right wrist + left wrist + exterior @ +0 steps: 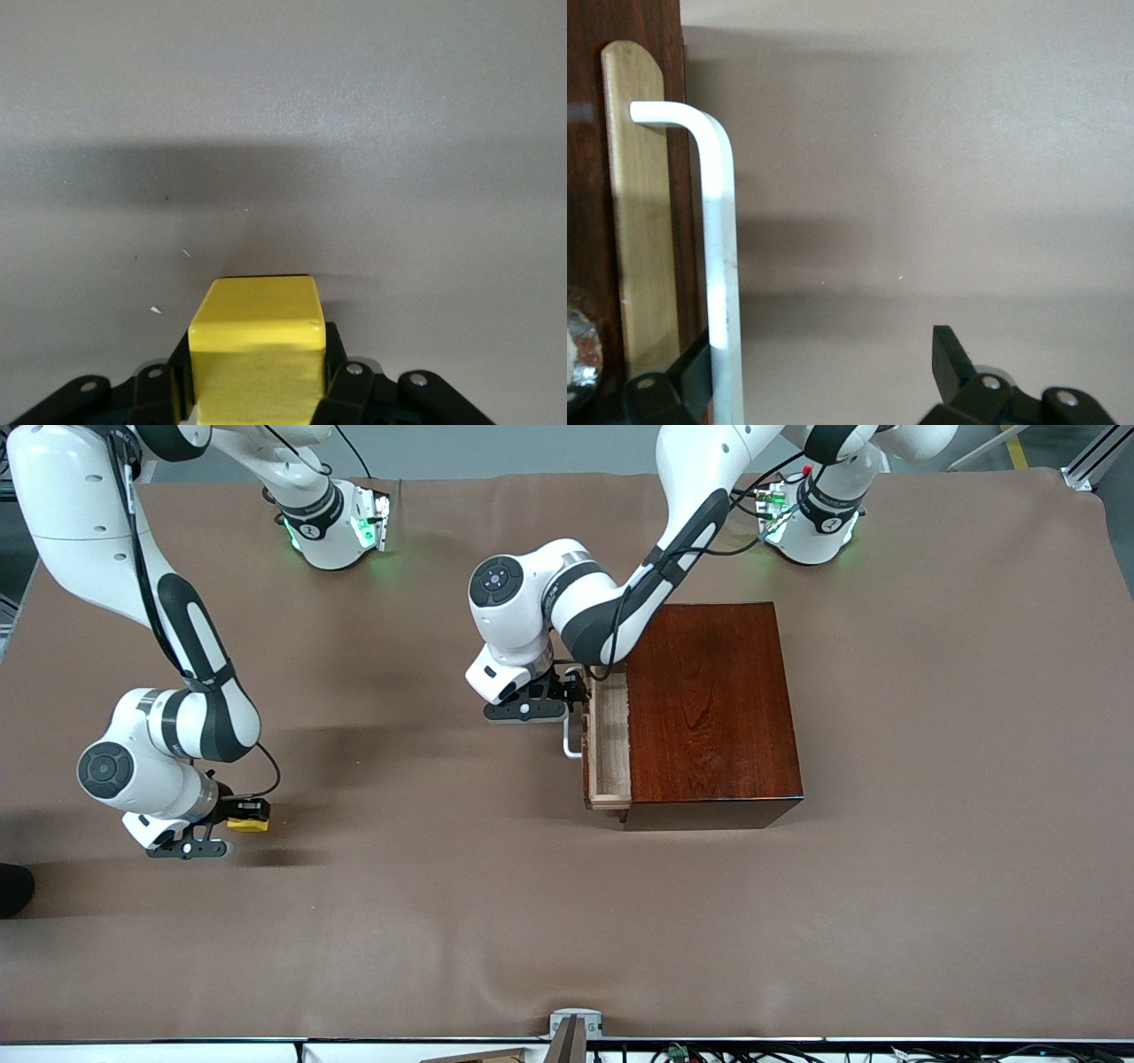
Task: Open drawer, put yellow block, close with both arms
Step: 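Pull the drawer open with the left gripper while the right gripper lifts the cube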
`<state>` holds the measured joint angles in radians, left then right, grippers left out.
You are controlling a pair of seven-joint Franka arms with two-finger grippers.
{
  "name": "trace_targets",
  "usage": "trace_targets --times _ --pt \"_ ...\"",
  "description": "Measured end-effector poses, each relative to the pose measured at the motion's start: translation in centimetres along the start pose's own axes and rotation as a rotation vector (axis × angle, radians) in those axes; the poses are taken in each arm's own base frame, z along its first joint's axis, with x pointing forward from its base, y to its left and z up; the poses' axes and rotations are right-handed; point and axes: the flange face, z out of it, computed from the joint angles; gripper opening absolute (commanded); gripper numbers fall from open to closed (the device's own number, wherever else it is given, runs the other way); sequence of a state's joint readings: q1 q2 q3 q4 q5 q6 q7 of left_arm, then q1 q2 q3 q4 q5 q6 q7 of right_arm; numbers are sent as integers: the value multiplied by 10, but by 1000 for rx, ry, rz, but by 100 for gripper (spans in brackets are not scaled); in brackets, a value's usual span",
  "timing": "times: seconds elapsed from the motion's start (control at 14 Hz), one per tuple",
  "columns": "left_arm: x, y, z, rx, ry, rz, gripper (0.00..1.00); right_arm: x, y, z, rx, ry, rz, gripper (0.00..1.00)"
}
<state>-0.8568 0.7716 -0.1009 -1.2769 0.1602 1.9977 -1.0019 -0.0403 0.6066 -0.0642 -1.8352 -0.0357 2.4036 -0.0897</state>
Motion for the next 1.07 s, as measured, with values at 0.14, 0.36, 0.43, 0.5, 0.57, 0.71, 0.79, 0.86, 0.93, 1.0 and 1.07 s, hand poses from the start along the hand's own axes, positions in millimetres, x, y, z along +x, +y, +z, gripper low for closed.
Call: trace_targets --times 0.14,0.36,0.43,0.5,0.57,0.71,0.79,0.86,0.93,1.0,1.07 --pt "2 0 -1 -15 -9 -10 100 4 1 -5 -2 12 -30 0" --pt "1 4 -4 -44 -5 -11 100 8 4 -23 -2 12 -100 0" --pt "0 6 -5 -52 -2 -11 100 9 5 -33 -3 14 -129 0" --pt "0 8 -7 -69 3 -11 100 10 6 -47 -3 19 -165 0" --pt "-1 12 -10 -93 11 -11 100 10 6 -63 -2 22 -207 0" --pt "-3 20 -13 -144 32 -9 100 7 0 -102 5 23 -294 0" --pt "-3 23 -12 -160 41 -8 100 4 -9 -121 13 21 -334 0" --pt "-2 23 -11 -161 41 -8 100 0 -22 -139 22 17 -368 0" --pt "-2 23 -11 -162 41 -9 100 -3 -36 -154 31 12 -397 0" --pt "-2 23 -12 -164 42 -9 100 -8 -49 -168 38 6 -435 0" --pt "-1 23 -12 -172 47 -10 100 -11 -59 -179 42 4 -481 0"
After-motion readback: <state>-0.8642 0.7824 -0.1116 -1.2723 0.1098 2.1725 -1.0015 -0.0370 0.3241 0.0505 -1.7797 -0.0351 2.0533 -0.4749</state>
